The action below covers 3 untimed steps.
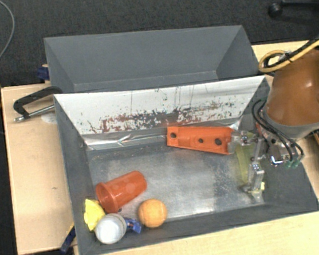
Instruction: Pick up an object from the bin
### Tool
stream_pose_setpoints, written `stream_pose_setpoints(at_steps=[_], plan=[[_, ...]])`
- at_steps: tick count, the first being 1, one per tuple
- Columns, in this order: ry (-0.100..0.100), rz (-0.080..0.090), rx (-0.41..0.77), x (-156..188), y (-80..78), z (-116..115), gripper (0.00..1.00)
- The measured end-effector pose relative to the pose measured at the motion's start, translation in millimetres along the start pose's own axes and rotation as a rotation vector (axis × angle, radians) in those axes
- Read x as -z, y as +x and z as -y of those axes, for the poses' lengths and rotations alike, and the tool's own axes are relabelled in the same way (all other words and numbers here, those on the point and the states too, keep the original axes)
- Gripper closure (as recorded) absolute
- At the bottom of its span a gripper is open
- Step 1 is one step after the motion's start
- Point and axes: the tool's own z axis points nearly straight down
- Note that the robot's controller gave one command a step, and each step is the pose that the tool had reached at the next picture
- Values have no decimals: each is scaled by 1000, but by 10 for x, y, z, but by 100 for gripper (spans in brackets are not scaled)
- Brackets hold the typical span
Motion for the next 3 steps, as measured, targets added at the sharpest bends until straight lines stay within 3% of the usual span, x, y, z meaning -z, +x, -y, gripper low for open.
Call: stream_pose_setpoints(at_steps=[1,2,3], plan=[[1,9,2,44,-18,-3,0],[2,17,21,-513,-715,112,0],[-3,8,-143,-648,-557,463,0]])
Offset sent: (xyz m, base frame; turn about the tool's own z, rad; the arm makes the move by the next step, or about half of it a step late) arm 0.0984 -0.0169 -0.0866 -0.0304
